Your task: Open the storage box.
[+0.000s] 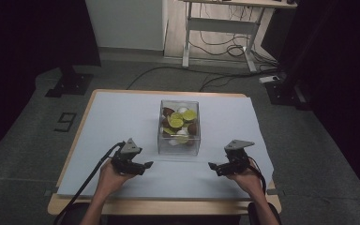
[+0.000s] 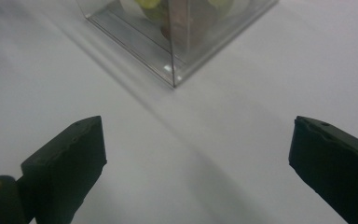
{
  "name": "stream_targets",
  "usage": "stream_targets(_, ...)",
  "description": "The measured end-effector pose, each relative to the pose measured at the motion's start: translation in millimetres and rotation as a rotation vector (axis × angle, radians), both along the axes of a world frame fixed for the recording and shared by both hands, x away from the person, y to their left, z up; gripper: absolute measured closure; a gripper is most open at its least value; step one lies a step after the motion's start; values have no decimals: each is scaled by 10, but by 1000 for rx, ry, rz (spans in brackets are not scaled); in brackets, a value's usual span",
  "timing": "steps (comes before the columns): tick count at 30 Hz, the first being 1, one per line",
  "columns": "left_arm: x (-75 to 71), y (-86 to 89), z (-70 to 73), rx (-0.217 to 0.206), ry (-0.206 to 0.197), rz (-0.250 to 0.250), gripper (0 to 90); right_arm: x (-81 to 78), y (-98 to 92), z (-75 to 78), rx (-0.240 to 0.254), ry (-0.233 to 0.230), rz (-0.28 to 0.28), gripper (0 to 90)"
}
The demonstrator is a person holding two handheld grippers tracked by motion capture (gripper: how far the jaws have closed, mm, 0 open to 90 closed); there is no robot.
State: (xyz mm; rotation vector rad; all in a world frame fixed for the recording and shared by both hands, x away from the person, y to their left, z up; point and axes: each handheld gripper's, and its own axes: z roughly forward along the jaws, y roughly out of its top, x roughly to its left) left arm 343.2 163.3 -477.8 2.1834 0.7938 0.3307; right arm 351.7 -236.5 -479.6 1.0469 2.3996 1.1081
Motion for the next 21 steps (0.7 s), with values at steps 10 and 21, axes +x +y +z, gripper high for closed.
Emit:
stream_targets(10, 82, -154, 109, -31, -11, -46, 379, 31, 172, 81, -5, -4, 34, 197)
stream_targets(21, 164, -294, 150, -48, -12, -65, 480, 72, 321, 122, 1, 10, 61, 373)
